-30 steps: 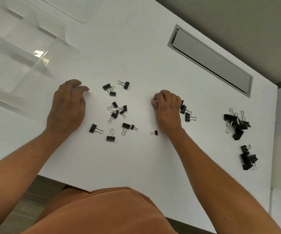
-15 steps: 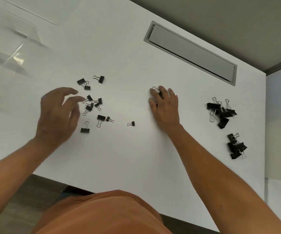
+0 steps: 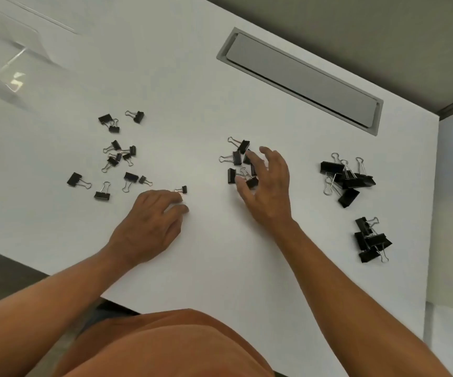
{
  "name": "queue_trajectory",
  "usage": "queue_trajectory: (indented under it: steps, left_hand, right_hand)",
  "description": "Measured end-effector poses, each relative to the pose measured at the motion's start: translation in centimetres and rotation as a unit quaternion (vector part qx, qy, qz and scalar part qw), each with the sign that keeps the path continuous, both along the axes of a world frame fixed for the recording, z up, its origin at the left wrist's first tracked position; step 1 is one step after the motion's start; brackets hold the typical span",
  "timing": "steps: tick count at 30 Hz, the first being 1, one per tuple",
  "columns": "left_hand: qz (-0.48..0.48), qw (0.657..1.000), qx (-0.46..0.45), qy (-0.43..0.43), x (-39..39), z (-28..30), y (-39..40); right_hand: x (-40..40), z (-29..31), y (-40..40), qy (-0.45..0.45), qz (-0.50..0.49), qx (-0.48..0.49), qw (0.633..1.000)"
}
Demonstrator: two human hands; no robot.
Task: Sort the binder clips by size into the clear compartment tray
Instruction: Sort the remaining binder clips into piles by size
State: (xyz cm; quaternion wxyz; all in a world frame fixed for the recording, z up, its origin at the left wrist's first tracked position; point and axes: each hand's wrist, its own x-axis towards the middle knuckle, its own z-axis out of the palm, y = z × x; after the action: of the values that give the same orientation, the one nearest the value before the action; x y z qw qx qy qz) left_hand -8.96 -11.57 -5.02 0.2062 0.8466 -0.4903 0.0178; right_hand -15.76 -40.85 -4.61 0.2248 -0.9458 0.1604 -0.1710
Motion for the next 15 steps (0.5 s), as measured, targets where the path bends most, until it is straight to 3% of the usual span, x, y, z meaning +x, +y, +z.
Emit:
queue_trajectory:
  steps: [4, 10, 15]
  left_hand:
    - [0.021, 1.000, 0.006, 0.004, -0.1, -0.1, 0.0]
    - [0.037, 0.999, 0.027, 0.004, -0.3, 0.3, -0.4]
    - [0.055, 0.998, 0.037, 0.012, -0.4, 0.5, -0.6]
  right_hand:
    - [1.3, -0.7, 0.8, 0.137, 0.033, -0.023, 0.990]
    - [5.2, -0.7, 0.3, 0.158, 0.069, -0.078, 0.982]
    - [6.9, -0.9, -0.4, 0.114, 0.079, -0.080, 0.987]
